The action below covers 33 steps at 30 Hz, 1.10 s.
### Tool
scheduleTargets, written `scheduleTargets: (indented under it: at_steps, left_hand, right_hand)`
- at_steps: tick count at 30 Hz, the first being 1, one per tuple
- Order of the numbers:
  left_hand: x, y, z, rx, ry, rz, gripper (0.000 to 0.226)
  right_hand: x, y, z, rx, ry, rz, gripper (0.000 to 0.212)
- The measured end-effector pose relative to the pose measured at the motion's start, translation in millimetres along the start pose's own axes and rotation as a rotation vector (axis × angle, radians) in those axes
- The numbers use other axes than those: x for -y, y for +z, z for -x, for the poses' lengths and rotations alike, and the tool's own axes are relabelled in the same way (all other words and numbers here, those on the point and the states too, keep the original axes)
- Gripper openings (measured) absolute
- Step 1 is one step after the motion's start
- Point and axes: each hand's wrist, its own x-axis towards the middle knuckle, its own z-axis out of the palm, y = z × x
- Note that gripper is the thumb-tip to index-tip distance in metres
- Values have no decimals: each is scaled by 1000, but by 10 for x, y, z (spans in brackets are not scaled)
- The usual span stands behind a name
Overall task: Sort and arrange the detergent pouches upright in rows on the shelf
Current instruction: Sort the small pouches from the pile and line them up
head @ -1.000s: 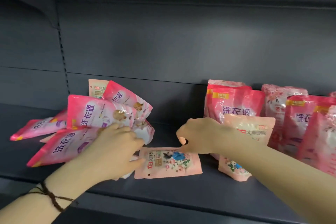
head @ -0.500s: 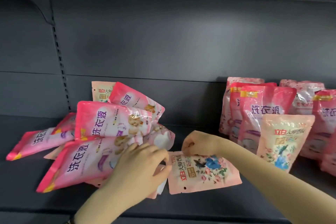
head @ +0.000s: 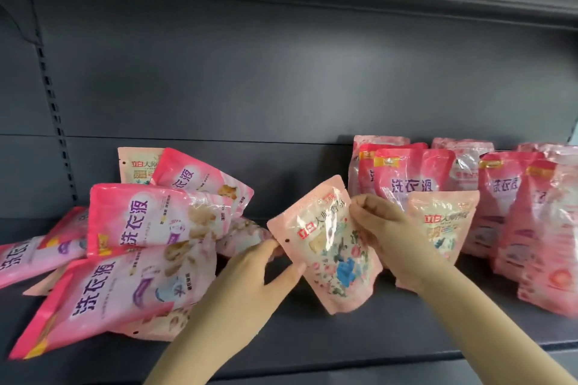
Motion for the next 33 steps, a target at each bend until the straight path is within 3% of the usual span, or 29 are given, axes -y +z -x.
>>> scheduleTargets:
  at_steps: [4, 8, 18, 24, 33]
  left_hand:
    - [-121, 321, -40, -89, -24, 295, 19]
    - [-257, 606, -82, -257, -90, 395, 22]
    - [-995, 1415, -204, -266, 12, 475, 20]
    - [-1201, 1779, -262, -301, 5, 435, 12]
    - [-996, 1966, -10, -183, -74, 143, 34]
  right_hand:
    - [-259, 10, 125, -148, -42, -196, 28]
    - [-371, -129, 314, -212, -91, -187, 22]
    - [-311, -1060, 646, -358, -219, -158, 23]
    - [-468, -1365, 691, -356, -165, -191, 15]
    - [-651, -1617, 868, -203, -252, 206, 21]
